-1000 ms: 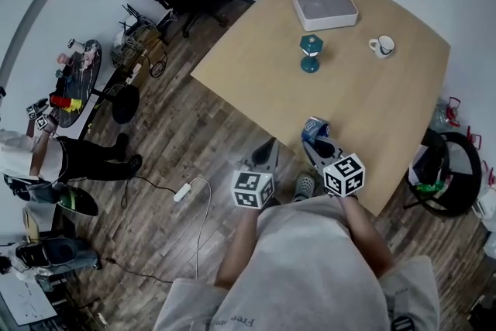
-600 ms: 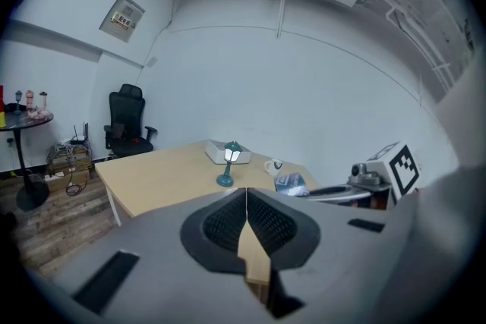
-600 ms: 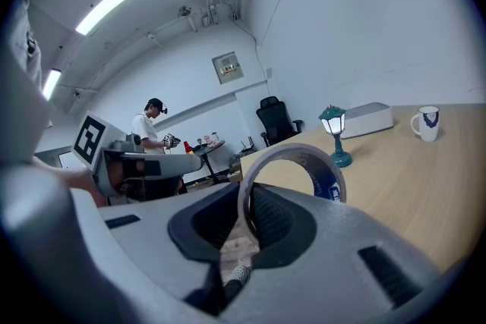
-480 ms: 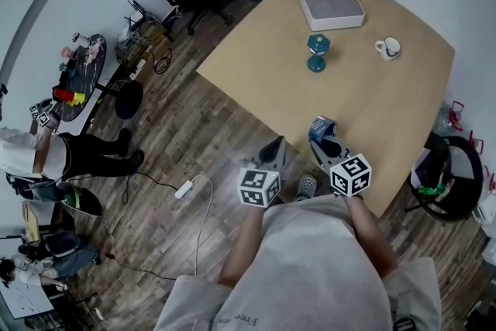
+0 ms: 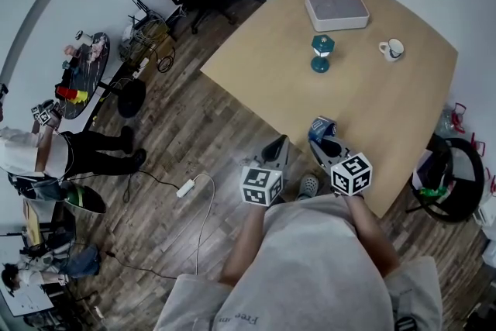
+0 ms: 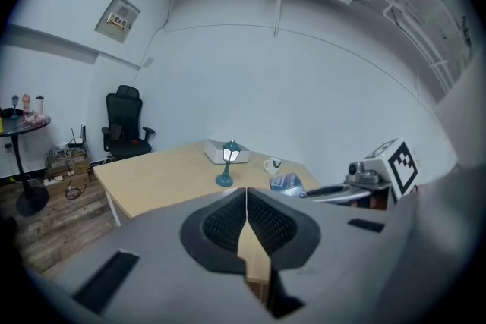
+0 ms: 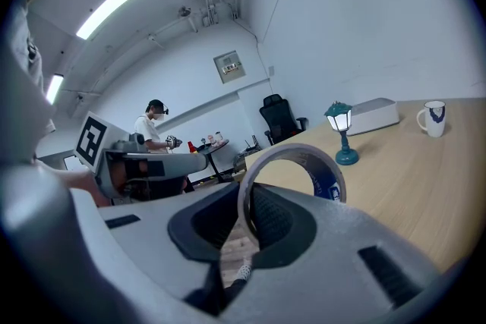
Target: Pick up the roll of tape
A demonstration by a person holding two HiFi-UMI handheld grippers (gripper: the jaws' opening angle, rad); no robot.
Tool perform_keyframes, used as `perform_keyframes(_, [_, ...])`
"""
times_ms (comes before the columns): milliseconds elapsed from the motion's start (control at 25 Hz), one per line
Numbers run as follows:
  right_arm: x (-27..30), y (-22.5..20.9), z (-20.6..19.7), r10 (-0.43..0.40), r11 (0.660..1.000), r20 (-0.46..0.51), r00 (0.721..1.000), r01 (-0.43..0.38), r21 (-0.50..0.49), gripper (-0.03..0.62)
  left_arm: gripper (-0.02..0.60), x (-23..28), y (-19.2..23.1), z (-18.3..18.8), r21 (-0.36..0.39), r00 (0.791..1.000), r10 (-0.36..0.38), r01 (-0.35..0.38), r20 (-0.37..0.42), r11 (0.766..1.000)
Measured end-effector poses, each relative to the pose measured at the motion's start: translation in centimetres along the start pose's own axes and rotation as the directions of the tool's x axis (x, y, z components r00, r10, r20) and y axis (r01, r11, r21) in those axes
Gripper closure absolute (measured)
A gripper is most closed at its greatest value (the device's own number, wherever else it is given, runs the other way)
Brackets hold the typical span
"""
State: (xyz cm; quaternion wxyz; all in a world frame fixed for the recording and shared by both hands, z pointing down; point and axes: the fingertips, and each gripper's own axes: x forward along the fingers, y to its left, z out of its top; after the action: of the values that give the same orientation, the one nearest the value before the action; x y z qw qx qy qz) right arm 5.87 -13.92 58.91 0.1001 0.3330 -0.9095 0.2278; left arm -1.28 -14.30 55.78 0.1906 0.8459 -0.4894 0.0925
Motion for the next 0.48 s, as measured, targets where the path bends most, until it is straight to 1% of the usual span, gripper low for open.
perform_keyframes(120, [0.29,0.30,0.14,0.002,1.000,-0.004,1.000,-0.002,-0.010,0.546,0.575,-0.23,0.11,0.34,0.000,1.000,-0.010,0.010,0.009,1.000])
perform_keyframes(480, [0.17,0.18,0.07,-0.001,1.000,-0.007,1.000,0.000,-0.015,0.546,0.575,0.26,-0.41,-0.02,0.003,1.000,-0.027,0.027,-0.012,1.000])
